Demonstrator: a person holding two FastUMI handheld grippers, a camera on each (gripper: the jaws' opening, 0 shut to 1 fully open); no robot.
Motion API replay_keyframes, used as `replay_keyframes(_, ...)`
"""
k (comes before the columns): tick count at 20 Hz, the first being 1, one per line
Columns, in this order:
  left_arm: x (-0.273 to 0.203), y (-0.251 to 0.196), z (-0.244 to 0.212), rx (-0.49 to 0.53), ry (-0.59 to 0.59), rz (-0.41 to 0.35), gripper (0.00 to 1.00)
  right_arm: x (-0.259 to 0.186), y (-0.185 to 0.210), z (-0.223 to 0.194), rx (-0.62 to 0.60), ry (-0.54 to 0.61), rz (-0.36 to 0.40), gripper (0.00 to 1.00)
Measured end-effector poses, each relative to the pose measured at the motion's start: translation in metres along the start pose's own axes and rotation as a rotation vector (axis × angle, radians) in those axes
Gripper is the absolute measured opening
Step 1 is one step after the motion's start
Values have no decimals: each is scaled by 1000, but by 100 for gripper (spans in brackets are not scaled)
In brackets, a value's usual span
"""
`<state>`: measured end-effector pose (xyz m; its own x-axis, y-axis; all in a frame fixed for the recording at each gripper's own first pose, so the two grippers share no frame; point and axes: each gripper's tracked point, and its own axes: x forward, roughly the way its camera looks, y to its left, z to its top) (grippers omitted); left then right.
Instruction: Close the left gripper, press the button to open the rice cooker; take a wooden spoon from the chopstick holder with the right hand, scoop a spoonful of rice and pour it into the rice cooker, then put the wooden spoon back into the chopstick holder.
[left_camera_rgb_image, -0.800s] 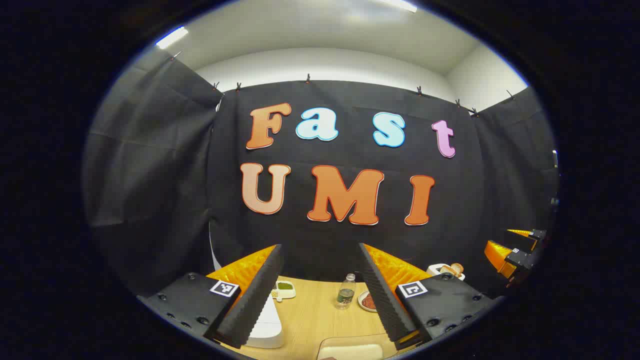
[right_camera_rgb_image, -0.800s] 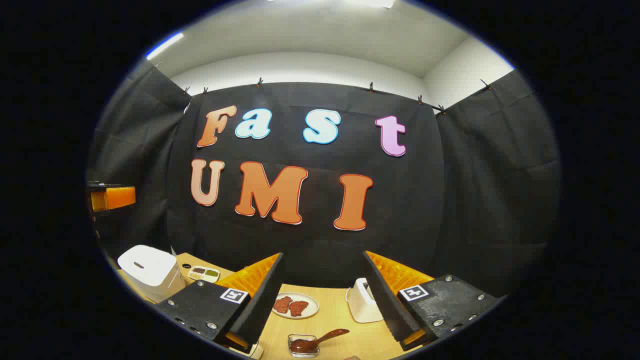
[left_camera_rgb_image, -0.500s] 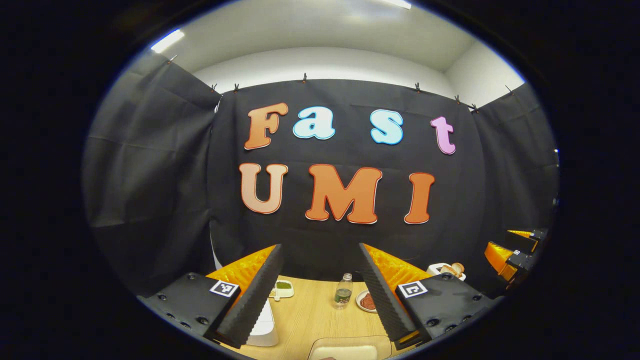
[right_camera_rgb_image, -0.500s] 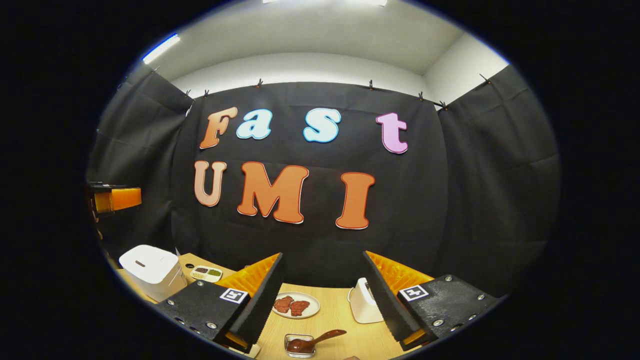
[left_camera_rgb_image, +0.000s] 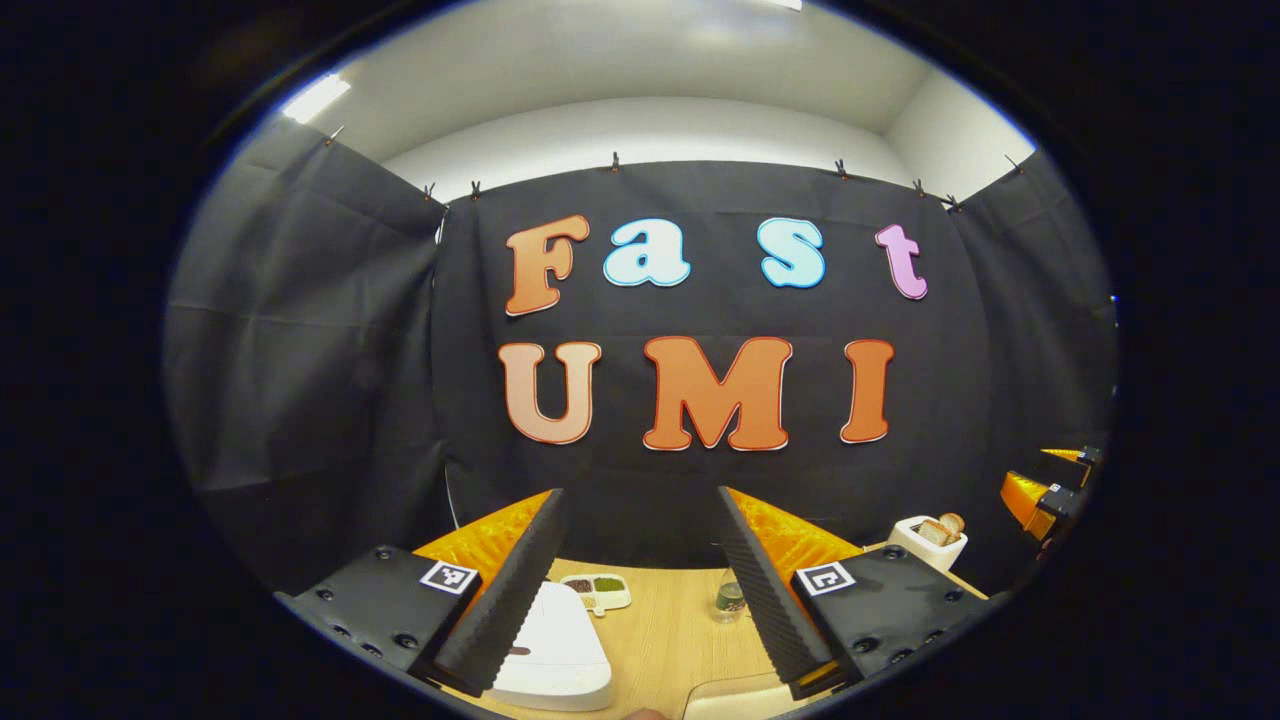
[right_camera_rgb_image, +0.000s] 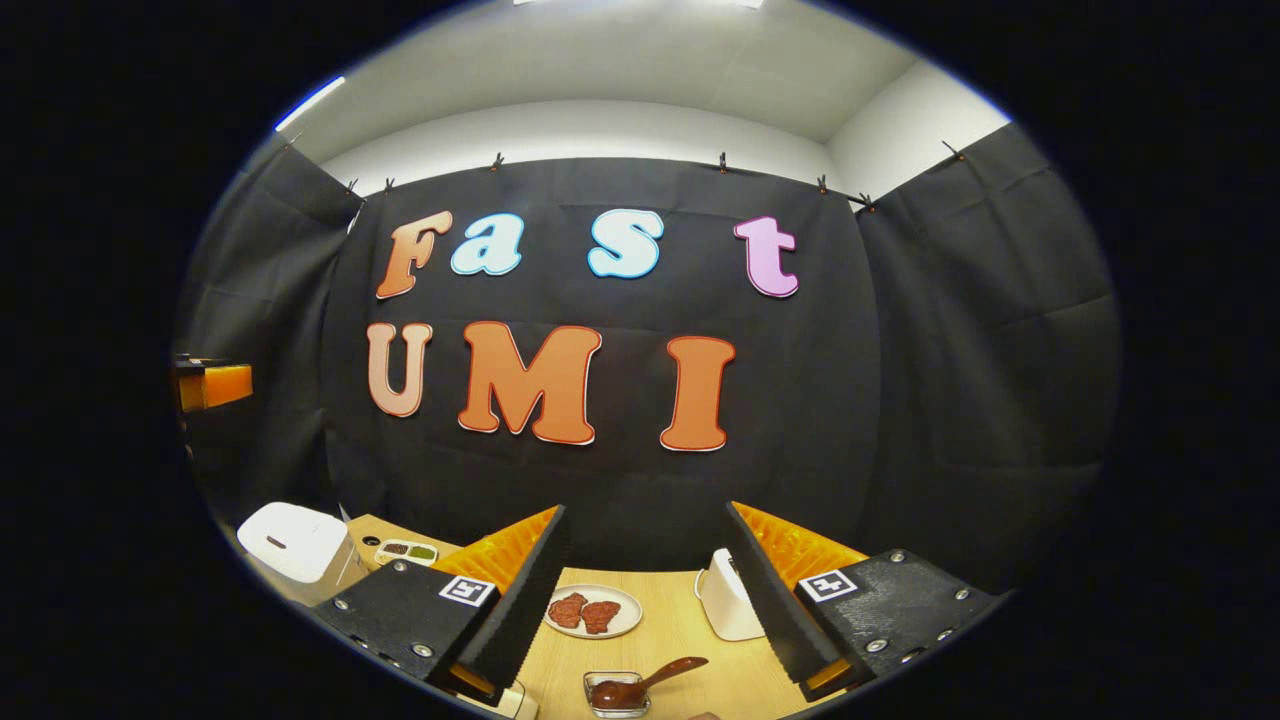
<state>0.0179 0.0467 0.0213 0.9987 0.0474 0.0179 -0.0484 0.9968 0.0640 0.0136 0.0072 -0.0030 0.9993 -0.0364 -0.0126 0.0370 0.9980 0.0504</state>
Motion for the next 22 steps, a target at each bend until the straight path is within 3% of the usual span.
replay_keyframes(2, 8, 15, 2, -3, -7, 7, 99, 1, 2, 6, -16, -13, -24, 100)
replay_keyframes(5, 17, 41, -3, 15, 4, 34, 97, 2, 11, 7, -23, -10, -43, 95)
replay_keyframes(6, 20, 51, -5, 22, 11, 49, 83, 2, 14, 8, -21, -7, -45, 100)
replay_keyframes(7, 24, 58, -8, 24, 22, 55, 69, 2, 17, 6, -22, -2, -47, 95)
replay_keyframes(8, 28, 64, -12, 21, 35, 55, 55, 3, 18, 5, -26, 2, -58, 100)
replay_keyframes(11, 39, 98, -25, -4, 83, 135, 13, 2, 18, 5, -38, 8, -85, 96)
replay_keyframes(12, 42, 103, -34, -25, 118, 140, 9, 0, 18, 5, -39, 10, -91, 96)
replay_keyframes(13, 45, 117, -40, -33, 160, 174, 13, -1, 17, 6, -40, 10, -101, 96)
replay_keyframes(14, 46, 126, -53, -50, 211, 193, 5, -3, 17, 5, -40, 15, -108, 96)
replay_keyframes(22, 48, 150, -195, -237, 786, 161, 5, -38, -4, -19, -48, 107, -216, 96)
